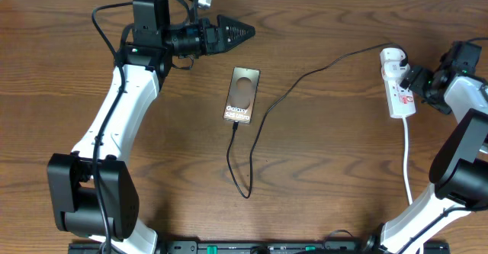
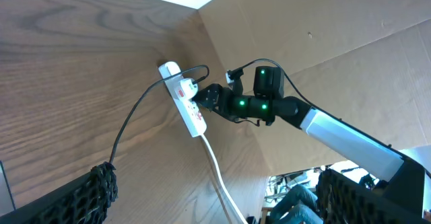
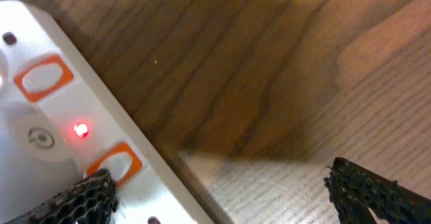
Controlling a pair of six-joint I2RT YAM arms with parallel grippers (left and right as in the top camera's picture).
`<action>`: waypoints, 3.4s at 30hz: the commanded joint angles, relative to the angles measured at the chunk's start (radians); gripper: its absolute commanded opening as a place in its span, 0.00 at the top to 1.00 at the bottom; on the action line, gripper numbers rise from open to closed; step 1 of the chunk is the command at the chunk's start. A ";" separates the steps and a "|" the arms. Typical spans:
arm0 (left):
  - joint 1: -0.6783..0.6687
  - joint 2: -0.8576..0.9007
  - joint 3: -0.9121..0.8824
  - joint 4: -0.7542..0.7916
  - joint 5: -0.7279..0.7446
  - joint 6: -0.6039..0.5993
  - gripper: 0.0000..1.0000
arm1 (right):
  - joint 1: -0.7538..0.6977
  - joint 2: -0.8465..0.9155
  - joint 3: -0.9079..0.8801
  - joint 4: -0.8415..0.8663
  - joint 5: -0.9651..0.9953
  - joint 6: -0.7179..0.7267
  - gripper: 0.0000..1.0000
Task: Plug charger to phone and switch on socket
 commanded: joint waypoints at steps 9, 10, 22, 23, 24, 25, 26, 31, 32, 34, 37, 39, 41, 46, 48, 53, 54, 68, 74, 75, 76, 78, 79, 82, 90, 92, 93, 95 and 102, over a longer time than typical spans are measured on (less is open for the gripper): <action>0.000 -0.020 0.014 0.002 -0.002 0.010 0.04 | 0.018 0.034 -0.074 0.085 0.019 -0.004 0.01; 0.000 -0.020 0.014 0.002 -0.002 0.010 0.04 | 0.019 0.036 -0.075 0.087 0.019 -0.005 0.00; 0.000 -0.020 0.014 0.002 -0.002 0.010 0.04 | 0.046 0.057 -0.075 0.108 0.015 -0.014 0.01; 0.000 -0.020 0.014 0.002 -0.002 0.010 0.04 | 0.050 0.061 -0.075 0.108 0.016 -0.024 0.01; 0.000 -0.020 0.014 0.002 -0.002 0.010 0.04 | 0.053 0.064 -0.075 0.108 0.016 -0.027 0.01; 0.000 -0.020 0.014 0.002 -0.002 0.010 0.04 | 0.056 0.071 -0.075 0.108 0.016 -0.027 0.01; 0.000 -0.020 0.014 0.002 -0.002 0.010 0.04 | 0.057 0.077 -0.075 0.108 0.016 -0.027 0.01; 0.000 -0.020 0.014 0.002 -0.002 0.010 0.04 | 0.058 0.109 -0.075 0.076 0.015 -0.026 0.01; 0.000 -0.020 0.014 0.002 -0.002 0.010 0.04 | 0.059 0.112 -0.075 0.064 0.016 -0.026 0.01; 0.000 -0.020 0.014 0.002 -0.002 0.010 0.04 | 0.061 0.112 -0.075 0.050 0.016 -0.025 0.01; 0.000 -0.020 0.014 0.002 -0.002 0.010 0.04 | 0.064 0.112 -0.069 0.051 0.015 -0.027 0.01; 0.000 -0.020 0.014 0.002 -0.002 0.010 0.04 | 0.064 0.111 -0.053 0.034 -0.006 -0.027 0.01; 0.000 -0.020 0.014 0.002 -0.002 0.010 0.04 | 0.064 0.111 -0.033 0.020 -0.080 -0.047 0.01; 0.000 -0.020 0.014 0.002 -0.002 0.010 0.04 | 0.064 0.111 -0.023 -0.008 -0.174 -0.048 0.01; 0.000 -0.020 0.014 0.002 -0.002 0.010 0.04 | 0.064 0.112 -0.023 -0.020 -0.174 -0.049 0.01; 0.000 -0.020 0.014 0.002 -0.002 0.010 0.04 | 0.071 0.112 -0.023 -0.044 -0.187 -0.041 0.01; 0.000 -0.020 0.014 0.002 -0.002 0.010 0.04 | 0.072 0.112 -0.023 -0.051 -0.187 -0.041 0.01; 0.000 -0.020 0.014 0.002 -0.002 0.010 0.04 | 0.108 0.112 -0.026 -0.104 -0.188 -0.032 0.01; 0.000 -0.020 0.014 0.002 -0.002 0.010 0.04 | 0.111 0.112 -0.028 -0.137 -0.182 0.012 0.01; 0.000 -0.020 0.014 0.002 -0.002 0.010 0.04 | 0.111 0.112 -0.028 -0.136 -0.181 0.011 0.01; 0.000 -0.020 0.014 0.002 -0.002 0.010 0.04 | 0.111 0.112 -0.028 -0.136 -0.181 0.011 0.01; 0.000 -0.020 0.014 0.002 -0.002 0.010 0.04 | 0.111 0.112 -0.028 -0.137 -0.182 0.011 0.01; 0.000 -0.020 0.014 0.002 -0.002 0.010 0.04 | 0.110 0.112 -0.028 -0.140 -0.182 0.011 0.01; 0.000 -0.020 0.014 0.002 -0.002 0.010 0.04 | 0.106 0.112 -0.027 -0.151 -0.181 -0.014 0.01; 0.000 -0.020 0.014 0.002 -0.002 0.010 0.04 | 0.056 0.111 0.043 -0.294 -0.042 -0.144 0.01; 0.000 -0.020 0.014 0.002 -0.002 0.010 0.04 | 0.047 0.104 0.097 -0.354 -0.043 -0.185 0.01; 0.000 -0.020 0.014 0.002 -0.002 0.010 0.04 | 0.047 0.097 0.120 -0.375 -0.043 -0.185 0.01; 0.000 -0.020 0.014 0.002 -0.002 0.010 0.04 | 0.048 0.077 0.162 -0.412 -0.043 -0.185 0.01; 0.000 -0.020 0.014 0.002 -0.002 0.010 0.04 | 0.049 0.043 0.201 -0.435 -0.048 -0.222 0.01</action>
